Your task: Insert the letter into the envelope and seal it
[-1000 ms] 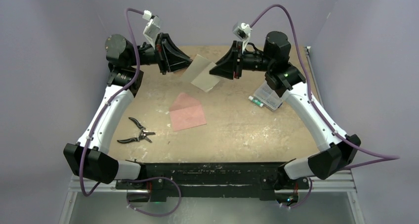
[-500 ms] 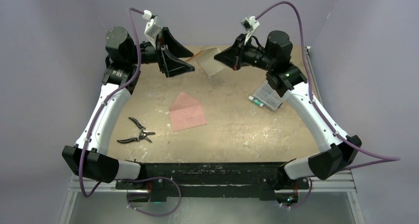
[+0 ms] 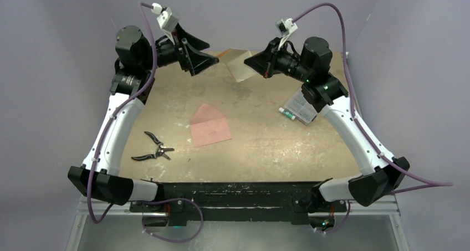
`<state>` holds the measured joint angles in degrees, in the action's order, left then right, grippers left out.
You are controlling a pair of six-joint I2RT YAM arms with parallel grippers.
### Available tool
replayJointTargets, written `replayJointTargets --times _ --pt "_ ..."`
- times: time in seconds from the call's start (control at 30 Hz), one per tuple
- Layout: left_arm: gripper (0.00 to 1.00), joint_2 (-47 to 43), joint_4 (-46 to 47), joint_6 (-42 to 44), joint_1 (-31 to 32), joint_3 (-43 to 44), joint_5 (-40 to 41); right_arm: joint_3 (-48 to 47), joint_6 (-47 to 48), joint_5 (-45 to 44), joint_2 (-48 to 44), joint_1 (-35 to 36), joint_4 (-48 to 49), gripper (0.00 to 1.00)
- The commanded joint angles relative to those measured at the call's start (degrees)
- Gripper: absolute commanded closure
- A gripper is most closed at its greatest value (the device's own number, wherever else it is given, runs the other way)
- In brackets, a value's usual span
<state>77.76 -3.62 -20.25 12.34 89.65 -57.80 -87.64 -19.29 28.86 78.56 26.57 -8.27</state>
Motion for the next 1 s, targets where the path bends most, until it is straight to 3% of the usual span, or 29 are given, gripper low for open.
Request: replayJointTargets --times 0.0,0.13,0.2,0.27,0.33,0.47,0.73,0.97 --pt "0.24 -1.41 -4.6 1.05 -0.47 4.66 20.96 4.43 3.37 0.51 -3.13 -0.02 4.23 1.0" --pt "0.23 -0.08 -7.52 -0.73 -0.47 6.23 29.41 7.14 6.75 7.3 -5.31 -0.02 6.79 1.0" --pt "0.23 0.91 -8.64 -0.98 -0.47 6.07 29.43 6.84 7.98 8.87 -5.52 -0.02 6.79 1.0" --pt "0.23 2.79 -9.4 -1.01 -0.47 6.11 23.75 6.66 8.04 10.23 -5.33 -0.02 7.2 1.0" --pt "0.23 4.1 -7.97 -1.32 -0.39 5.21 10.78 6.37 7.55 12.12 -4.74 -0.07 7.54 1.0" --pt "0.23 3.24 4.79 -7.95 -0.09 -1.27 -5.39 5.86 5.76 15.23 -3.98 -0.04 9.63 1.0" --pt "0.26 -0.59 13.55 -10.0 4.35 -8.76 -8.46 4.76 3.22 19.12 -3.33 -0.04 12.28 1.0" --pt "0.26 -0.49 14.35 -10.64 6.64 -9.25 -7.5 4.03 2.15 18.98 -3.09 -0.02 12.4 1.0"
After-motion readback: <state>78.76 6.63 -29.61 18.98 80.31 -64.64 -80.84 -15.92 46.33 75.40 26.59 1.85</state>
